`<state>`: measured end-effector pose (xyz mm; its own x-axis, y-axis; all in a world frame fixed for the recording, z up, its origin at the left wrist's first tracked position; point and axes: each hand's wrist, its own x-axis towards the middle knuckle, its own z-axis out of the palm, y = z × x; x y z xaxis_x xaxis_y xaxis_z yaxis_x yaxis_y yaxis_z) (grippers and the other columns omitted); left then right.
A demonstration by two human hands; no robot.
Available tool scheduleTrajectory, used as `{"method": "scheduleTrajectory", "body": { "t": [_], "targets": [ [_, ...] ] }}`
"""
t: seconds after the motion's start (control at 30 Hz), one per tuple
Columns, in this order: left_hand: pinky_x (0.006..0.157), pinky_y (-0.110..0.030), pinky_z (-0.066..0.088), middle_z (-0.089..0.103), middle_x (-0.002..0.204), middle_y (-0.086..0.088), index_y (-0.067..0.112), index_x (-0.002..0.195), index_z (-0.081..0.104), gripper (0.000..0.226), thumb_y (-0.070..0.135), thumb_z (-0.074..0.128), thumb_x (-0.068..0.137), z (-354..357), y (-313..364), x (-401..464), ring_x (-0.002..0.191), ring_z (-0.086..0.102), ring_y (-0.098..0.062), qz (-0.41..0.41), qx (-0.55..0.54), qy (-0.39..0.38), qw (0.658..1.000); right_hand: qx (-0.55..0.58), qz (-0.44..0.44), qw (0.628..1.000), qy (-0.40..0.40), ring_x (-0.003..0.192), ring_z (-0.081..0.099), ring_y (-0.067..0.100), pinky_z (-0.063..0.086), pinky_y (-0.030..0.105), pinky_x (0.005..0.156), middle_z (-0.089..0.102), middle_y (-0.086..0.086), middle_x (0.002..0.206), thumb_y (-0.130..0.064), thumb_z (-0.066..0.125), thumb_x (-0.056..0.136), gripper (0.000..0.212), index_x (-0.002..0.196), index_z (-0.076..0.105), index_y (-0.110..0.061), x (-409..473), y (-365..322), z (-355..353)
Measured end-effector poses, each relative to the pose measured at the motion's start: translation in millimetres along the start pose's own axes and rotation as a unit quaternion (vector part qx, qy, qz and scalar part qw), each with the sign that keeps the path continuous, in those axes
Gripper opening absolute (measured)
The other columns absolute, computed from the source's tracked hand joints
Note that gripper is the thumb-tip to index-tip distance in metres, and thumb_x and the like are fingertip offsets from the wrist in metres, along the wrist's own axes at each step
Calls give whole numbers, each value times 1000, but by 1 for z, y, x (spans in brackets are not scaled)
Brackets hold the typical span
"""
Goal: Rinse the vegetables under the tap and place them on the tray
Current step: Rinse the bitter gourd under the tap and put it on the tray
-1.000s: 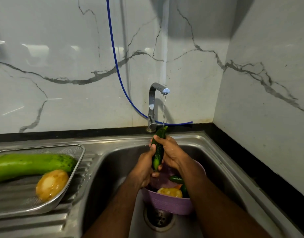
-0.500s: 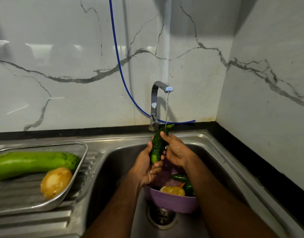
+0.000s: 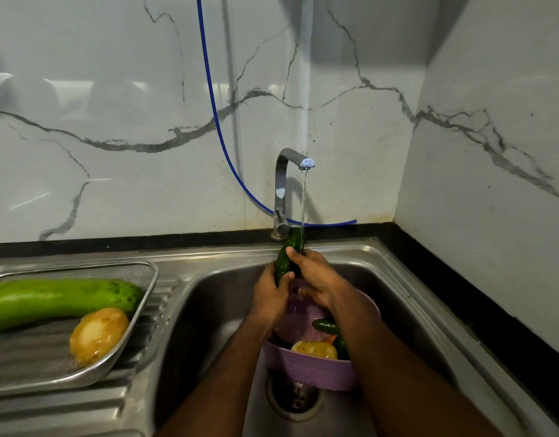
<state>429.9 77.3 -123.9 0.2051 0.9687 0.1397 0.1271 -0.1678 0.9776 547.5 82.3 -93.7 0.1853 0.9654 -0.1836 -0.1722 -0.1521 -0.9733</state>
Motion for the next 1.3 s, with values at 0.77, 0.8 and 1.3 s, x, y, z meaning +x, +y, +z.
{"method": "scheduleTrajectory", "body": {
  "t": [0.77, 0.8, 1.3],
  "targets": [
    [75, -25, 61, 73, 95, -18, -7, 107, 68, 20, -11, 61, 89, 5, 12, -3, 83, 72, -24, -66, -329, 68, 939, 241, -26, 970, 4, 108, 67, 37, 61, 41, 77, 67, 24, 119, 12, 63, 90, 43, 130, 55, -3, -6, -3, -16],
    [74, -24, 61, 74, 94, -18, -6, 105, 70, 20, -12, 63, 87, 5, 11, -3, 85, 72, -24, -51, -292, 73, 952, 219, -35, 975, -4, 102, 68, 36, 62, 39, 73, 66, 25, 116, 21, 61, 86, 52, 131, 52, -5, -7, -2, -12],
    [84, -45, 60, 77, 91, -5, 15, 104, 74, 19, 13, 73, 85, 15, 5, -7, 87, 74, -22, 43, -67, -28, 996, 243, -18, 964, 105, 69, 63, 18, 55, 33, 64, 66, 3, 78, -31, 80, 86, 49, 126, 66, -6, 5, -6, -5]
  ]
}}
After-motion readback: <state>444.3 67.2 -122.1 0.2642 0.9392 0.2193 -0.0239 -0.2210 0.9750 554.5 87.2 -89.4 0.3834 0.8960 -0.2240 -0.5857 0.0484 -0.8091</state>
